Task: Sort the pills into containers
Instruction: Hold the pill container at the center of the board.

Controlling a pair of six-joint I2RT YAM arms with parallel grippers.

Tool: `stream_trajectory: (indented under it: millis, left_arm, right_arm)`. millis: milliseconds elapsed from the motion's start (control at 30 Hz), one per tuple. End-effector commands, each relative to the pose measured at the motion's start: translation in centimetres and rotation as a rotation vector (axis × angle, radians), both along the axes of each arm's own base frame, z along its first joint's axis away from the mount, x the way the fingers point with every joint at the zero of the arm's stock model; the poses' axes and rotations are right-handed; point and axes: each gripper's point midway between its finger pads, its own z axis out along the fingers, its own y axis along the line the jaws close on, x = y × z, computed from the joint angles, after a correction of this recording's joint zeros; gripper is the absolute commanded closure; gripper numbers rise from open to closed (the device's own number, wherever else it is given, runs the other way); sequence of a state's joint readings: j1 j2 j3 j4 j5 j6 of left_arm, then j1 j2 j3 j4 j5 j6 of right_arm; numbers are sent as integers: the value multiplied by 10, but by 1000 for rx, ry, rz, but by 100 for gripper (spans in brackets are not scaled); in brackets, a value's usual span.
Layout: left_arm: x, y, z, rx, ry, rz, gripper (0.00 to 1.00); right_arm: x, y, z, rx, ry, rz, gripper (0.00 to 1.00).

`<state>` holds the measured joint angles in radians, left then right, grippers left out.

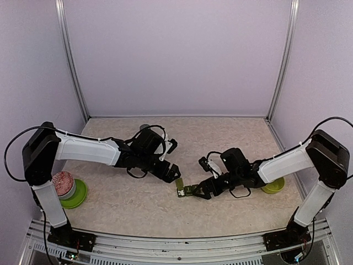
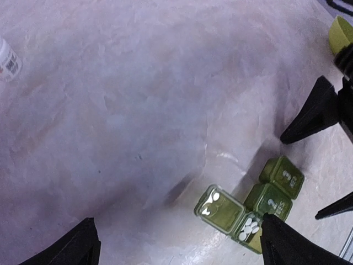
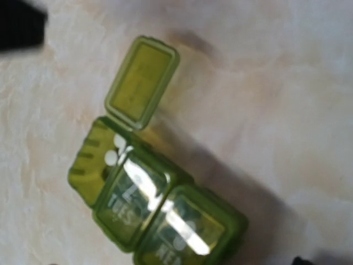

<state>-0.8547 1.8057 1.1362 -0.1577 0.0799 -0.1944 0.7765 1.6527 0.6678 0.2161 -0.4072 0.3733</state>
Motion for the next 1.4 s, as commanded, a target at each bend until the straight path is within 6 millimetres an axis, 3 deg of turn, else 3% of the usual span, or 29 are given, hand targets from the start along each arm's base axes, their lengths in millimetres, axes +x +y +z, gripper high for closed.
stream_trajectory:
  millis: [0,367,533,833,1133,1367]
  left_arm:
    - [-6,-7,-8,-59,32,-7,1]
    - [2,-17,-24,-84,37,-18,1]
    - [-1,-24,-27,-123,48,-44,1]
    - [-8,-30,-26,-198,82,-92,1]
    - [-16,-31,-40,-230,140,-118,2]
    - [-21,-32,-36,-283,169,-134,3]
  right_arm:
    - [8,10,2,44,44,-18,15]
    - [16,8,-9,46,109,-125,43]
    - [15,7,-13,51,130,-144,50]
    - [17,10,-20,31,140,-169,51]
    - [15,10,-26,13,145,-166,66]
    - [14,10,-27,9,147,-164,67]
